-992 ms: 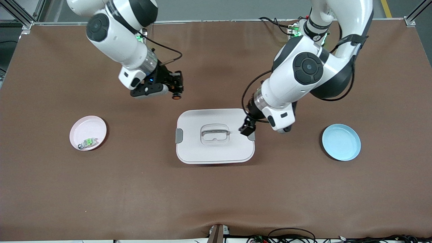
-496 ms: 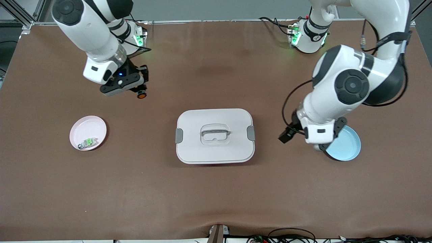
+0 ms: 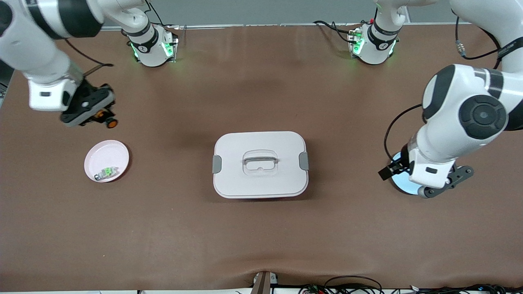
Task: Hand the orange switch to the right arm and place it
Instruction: 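Carry the switch to the white plate while the left gripper withdraws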
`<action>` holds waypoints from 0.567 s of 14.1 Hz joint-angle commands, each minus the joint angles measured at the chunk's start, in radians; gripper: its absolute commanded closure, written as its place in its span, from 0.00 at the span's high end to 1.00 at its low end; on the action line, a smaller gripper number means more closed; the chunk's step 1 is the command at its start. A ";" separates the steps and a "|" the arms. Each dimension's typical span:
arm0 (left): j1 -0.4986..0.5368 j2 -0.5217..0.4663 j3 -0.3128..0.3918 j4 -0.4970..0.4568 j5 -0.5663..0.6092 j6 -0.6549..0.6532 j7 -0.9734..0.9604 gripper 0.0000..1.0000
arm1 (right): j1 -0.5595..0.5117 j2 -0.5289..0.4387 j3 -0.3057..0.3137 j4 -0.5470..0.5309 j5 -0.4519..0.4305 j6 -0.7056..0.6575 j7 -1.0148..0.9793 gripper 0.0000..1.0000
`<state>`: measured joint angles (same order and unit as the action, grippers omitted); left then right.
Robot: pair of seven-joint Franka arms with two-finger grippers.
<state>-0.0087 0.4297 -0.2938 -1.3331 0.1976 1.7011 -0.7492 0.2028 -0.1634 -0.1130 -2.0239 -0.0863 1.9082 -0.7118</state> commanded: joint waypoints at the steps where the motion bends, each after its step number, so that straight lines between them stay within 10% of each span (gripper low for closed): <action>1: 0.019 -0.035 0.010 -0.008 0.031 -0.026 0.071 1.00 | -0.092 -0.021 0.021 -0.080 -0.043 0.121 -0.174 0.08; 8: 0.097 -0.077 0.018 -0.009 0.042 -0.063 0.232 1.00 | -0.299 0.143 0.022 -0.151 -0.041 0.398 -0.481 0.07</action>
<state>0.0689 0.3826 -0.2793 -1.3328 0.2227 1.6624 -0.5607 -0.0428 -0.0722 -0.1117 -2.1761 -0.1099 2.2464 -1.1176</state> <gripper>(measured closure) 0.000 0.617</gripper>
